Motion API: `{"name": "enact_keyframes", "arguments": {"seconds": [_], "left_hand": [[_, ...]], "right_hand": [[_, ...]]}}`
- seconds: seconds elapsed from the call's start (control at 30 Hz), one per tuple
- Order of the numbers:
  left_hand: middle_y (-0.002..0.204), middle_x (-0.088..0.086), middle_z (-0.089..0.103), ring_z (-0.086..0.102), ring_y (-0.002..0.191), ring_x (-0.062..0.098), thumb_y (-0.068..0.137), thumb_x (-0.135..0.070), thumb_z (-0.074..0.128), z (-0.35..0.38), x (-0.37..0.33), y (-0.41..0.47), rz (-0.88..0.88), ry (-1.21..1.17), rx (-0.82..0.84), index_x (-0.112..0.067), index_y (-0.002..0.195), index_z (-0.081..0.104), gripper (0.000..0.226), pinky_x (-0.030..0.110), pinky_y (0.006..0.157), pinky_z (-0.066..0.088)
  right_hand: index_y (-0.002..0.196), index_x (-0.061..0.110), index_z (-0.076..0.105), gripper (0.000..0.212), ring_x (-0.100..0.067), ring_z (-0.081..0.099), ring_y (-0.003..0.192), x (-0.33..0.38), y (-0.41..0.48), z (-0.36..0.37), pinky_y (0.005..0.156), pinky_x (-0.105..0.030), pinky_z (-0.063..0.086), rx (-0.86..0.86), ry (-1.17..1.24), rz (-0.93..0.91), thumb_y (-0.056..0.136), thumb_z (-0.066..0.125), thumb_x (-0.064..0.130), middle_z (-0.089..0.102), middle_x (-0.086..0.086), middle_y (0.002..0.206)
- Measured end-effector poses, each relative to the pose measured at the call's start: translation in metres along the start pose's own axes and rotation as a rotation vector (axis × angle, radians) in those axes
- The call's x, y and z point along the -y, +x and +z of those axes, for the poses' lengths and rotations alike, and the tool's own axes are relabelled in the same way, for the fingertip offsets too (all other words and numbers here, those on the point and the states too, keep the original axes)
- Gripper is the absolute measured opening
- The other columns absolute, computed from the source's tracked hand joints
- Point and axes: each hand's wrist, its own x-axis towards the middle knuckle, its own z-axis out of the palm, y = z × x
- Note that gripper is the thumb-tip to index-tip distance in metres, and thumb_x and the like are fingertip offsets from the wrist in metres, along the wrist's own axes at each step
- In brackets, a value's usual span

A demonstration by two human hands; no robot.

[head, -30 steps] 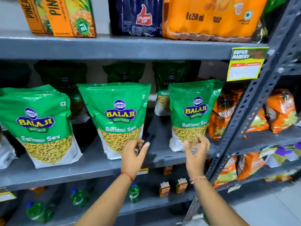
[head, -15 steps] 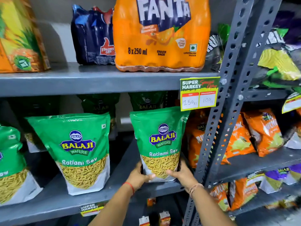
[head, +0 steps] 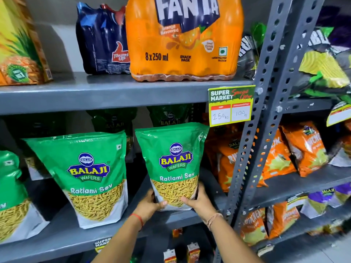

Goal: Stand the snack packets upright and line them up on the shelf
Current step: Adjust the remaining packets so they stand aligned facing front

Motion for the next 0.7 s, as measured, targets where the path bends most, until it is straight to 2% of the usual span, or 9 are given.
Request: {"name": "enact_keyframes", "arguments": {"seconds": [0.1,0.2,0.3,0.37,0.4,0.43,0.5,0.6,0.7], "left_hand": [[0.143,0.020,0.039,0.041,0.126,0.029,0.080,-0.001,0.063,-0.007,-0.014,-0.006,0.074,-0.056,-0.030,-0.001,0.135,0.032,0.063,0.039,0.106,0.034],[0.143,0.017,0.039,0.046,0.124,0.027,0.084,0.009,0.050,-0.018,-0.048,-0.011,0.209,-0.382,-0.149,-0.006,0.139,0.027,0.061,0.032,0.101,0.039],[0.108,0.004,0.069,0.066,0.087,0.006,0.089,0.004,0.041,-0.023,-0.079,-0.010,0.317,-0.533,-0.170,0.000,0.132,0.038,0.043,0.013,0.078,0.053],[0.084,-0.009,0.075,0.068,0.074,0.001,0.090,0.001,0.041,-0.022,-0.089,-0.008,0.339,-0.523,-0.176,0.003,0.126,0.045,0.036,0.016,0.077,0.054],[0.084,-0.009,0.075,0.067,0.073,0.002,0.091,0.000,0.041,-0.021,-0.091,-0.006,0.335,-0.525,-0.187,0.004,0.125,0.046,0.035,0.019,0.079,0.053],[0.084,-0.008,0.075,0.066,0.073,0.003,0.091,-0.001,0.041,-0.020,-0.091,-0.005,0.325,-0.527,-0.202,0.005,0.125,0.046,0.034,0.020,0.081,0.052],[0.071,-0.016,0.074,0.064,0.071,0.001,0.092,-0.003,0.040,-0.020,-0.091,-0.002,0.315,-0.528,-0.212,0.006,0.123,0.047,0.033,0.016,0.077,0.050],[0.064,-0.020,0.072,0.063,0.079,0.007,0.094,-0.007,0.038,-0.021,-0.089,-0.001,0.298,-0.548,-0.186,0.005,0.122,0.049,0.032,0.015,0.075,0.050],[0.066,-0.018,0.073,0.061,0.084,0.012,0.095,-0.011,0.035,-0.025,-0.089,-0.002,0.276,-0.620,-0.151,-0.004,0.120,0.051,0.030,0.024,0.079,0.048]], "right_hand": [[0.131,0.012,0.031,0.073,-0.022,0.049,0.118,0.016,-0.003,-0.006,0.104,-0.040,0.041,0.022,0.030,-0.005,0.072,0.074,0.010,0.051,-0.011,0.132],[0.128,0.014,0.042,0.051,-0.012,0.053,0.109,0.054,0.004,-0.013,0.090,-0.021,0.046,-0.167,0.279,-0.147,0.082,0.062,0.009,0.051,-0.004,0.129],[0.122,0.004,0.050,0.036,-0.020,0.055,0.105,0.098,0.019,-0.011,0.093,-0.032,0.045,-0.374,0.537,-0.241,0.087,0.054,0.009,0.056,-0.009,0.121],[0.115,-0.003,0.053,0.029,-0.017,0.061,0.087,0.116,0.026,-0.006,0.083,-0.032,0.049,-0.432,0.590,-0.274,0.088,0.052,0.007,0.064,-0.007,0.101],[0.108,-0.005,0.057,0.022,-0.010,0.063,0.075,0.121,0.031,-0.004,0.075,-0.028,0.050,-0.460,0.609,-0.283,0.089,0.051,0.005,0.068,-0.003,0.087],[0.095,-0.002,0.061,0.014,-0.002,0.062,0.062,0.123,0.035,-0.003,0.068,-0.025,0.049,-0.482,0.626,-0.282,0.089,0.050,0.004,0.069,0.005,0.072],[0.074,0.014,0.060,0.022,0.001,0.059,0.050,0.127,0.041,-0.004,0.063,-0.027,0.047,-0.501,0.685,-0.239,0.090,0.049,0.004,0.068,0.014,0.051],[0.070,0.022,0.057,0.026,-0.016,0.059,0.061,0.133,0.045,-0.009,0.070,-0.033,0.046,-0.484,0.667,-0.163,0.092,0.048,0.011,0.067,0.002,0.065],[0.072,0.023,0.057,0.024,-0.022,0.056,0.069,0.133,0.045,-0.012,0.071,-0.034,0.046,-0.450,0.610,-0.134,0.093,0.046,0.016,0.060,-0.004,0.079]]}}
